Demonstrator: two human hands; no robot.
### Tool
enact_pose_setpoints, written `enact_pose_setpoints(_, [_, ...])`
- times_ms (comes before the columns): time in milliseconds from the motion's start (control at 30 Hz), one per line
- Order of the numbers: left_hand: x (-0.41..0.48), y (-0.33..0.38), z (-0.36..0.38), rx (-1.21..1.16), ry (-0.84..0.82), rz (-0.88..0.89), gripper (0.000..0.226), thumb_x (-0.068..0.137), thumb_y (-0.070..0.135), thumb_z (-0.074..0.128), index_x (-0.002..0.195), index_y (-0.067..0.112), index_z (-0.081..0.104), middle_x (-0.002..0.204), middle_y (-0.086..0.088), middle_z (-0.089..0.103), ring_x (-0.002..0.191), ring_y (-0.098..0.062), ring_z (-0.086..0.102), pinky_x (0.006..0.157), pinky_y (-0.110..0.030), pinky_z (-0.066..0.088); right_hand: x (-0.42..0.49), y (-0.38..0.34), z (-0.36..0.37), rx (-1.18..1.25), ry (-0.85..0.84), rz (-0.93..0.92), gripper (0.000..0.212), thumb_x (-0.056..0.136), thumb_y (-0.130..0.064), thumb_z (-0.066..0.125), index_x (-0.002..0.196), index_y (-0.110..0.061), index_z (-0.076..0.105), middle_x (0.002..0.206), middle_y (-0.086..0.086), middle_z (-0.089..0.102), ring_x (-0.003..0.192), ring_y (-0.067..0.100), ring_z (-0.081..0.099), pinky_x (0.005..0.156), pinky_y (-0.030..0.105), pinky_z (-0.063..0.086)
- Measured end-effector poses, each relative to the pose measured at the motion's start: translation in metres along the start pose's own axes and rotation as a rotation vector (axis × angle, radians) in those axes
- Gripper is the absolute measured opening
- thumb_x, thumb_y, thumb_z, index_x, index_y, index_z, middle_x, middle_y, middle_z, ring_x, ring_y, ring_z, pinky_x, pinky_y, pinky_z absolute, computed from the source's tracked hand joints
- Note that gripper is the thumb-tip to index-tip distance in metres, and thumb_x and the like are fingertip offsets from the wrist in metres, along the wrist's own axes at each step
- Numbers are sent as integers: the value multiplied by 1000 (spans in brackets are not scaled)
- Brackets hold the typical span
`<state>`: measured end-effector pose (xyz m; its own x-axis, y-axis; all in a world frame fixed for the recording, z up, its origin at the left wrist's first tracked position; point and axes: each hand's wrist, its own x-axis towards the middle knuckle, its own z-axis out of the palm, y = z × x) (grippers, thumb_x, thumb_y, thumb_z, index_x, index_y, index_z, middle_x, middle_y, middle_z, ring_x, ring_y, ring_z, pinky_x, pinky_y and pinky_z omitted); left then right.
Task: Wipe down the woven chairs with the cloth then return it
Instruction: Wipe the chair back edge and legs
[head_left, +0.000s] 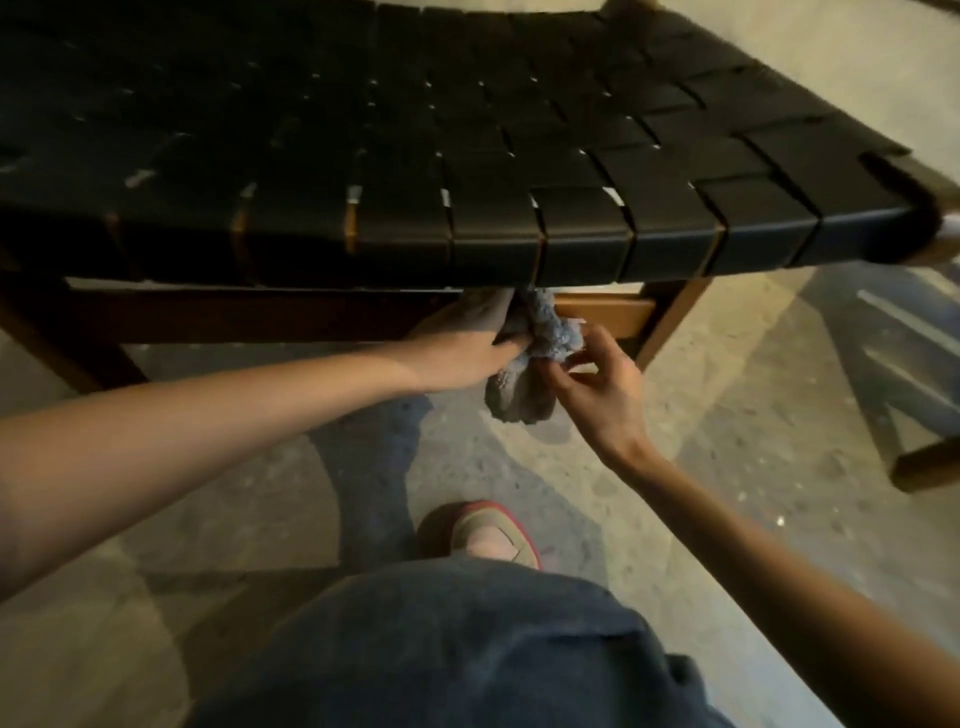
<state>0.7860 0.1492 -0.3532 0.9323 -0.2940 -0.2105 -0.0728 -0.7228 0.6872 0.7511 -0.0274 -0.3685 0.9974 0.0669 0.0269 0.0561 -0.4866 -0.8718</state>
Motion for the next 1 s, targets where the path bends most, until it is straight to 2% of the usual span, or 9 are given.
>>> enact_pose_setpoints(133, [4, 26, 33, 57, -87, 84, 73, 97, 44, 44, 151, 18, 4, 155, -8, 23, 141, -22, 27, 112, -33, 23, -16, 21, -15, 152, 168, 65, 35, 86, -18, 66, 113, -29, 49, 105, -4, 60, 87, 12, 65, 61, 22, 56])
enact_pose_setpoints(300, [12, 46, 75, -184, -5, 119, 42, 95, 26, 54, 134, 14, 41, 130, -7, 56, 118, -21, 55, 99, -39, 47, -17, 40, -32, 97, 347, 119, 37, 85, -10, 65, 113, -21, 44, 106, -4, 54, 92, 15, 62, 71, 32, 59])
enact_pose_setpoints(433, [29, 44, 113, -283, -60, -52, 48, 97, 26, 50, 140, 13, 36, 140, -7, 47, 130, -23, 44, 108, -40, 37, -5, 66, -43, 4, 448, 102, 35, 82, -5, 68, 111, -12, 48, 109, 4, 53, 95, 19, 56, 80, 28, 53])
enact_pose_setpoints(533, [45, 43, 137, -344, -66, -196, 52, 97, 26, 49, 144, 14, 30, 146, -10, 37, 136, -25, 35, 111, -38, 29, 4, 90, -44, -12, 471, 176, 35, 83, -2, 64, 114, -11, 50, 114, 5, 54, 98, 19, 55, 87, 38, 51])
enact_pose_setpoints(700, [72, 40, 161, -493, -74, -388, 48, 98, 37, 44, 141, 19, 32, 142, -8, 42, 130, -25, 41, 99, -34, 34, 22, 124, -48, 138, 247, 304, 48, 94, -10, 53, 137, -19, 35, 125, -6, 42, 108, 10, 52, 76, 14, 52])
enact_pose_setpoints(767, [78, 42, 170, -578, -125, -401, 45, 99, 35, 42, 142, 21, 33, 141, -6, 45, 130, -24, 42, 97, -33, 35, 27, 133, -48, 246, 124, 376, 53, 98, -13, 46, 144, -23, 23, 127, -6, 42, 113, 11, 49, 78, 14, 49])
enact_pose_setpoints(833, [79, 45, 180, -613, -168, -410, 44, 101, 31, 38, 144, 24, 32, 142, -6, 44, 132, -24, 40, 103, -37, 33, 32, 142, -48, 302, 46, 431, 54, 100, -18, 42, 148, -22, 17, 134, -3, 41, 122, 14, 45, 94, 23, 44])
enact_pose_setpoints(900, [80, 48, 187, -611, -197, -434, 45, 102, 30, 36, 146, 27, 27, 144, -6, 41, 135, -25, 36, 109, -43, 29, 35, 148, -49, 337, -15, 463, 47, 102, -24, 39, 145, -19, 24, 140, 5, 40, 127, 18, 43, 102, 30, 41])
enact_pose_setpoints(1000, [84, 47, 188, -598, -237, -439, 47, 102, 31, 36, 147, 31, 22, 147, -5, 38, 138, -26, 32, 111, -46, 26, 38, 150, -52, 381, -116, 467, 30, 103, -30, 34, 131, -20, 40, 133, 8, 46, 115, 11, 49, 90, 18, 44])
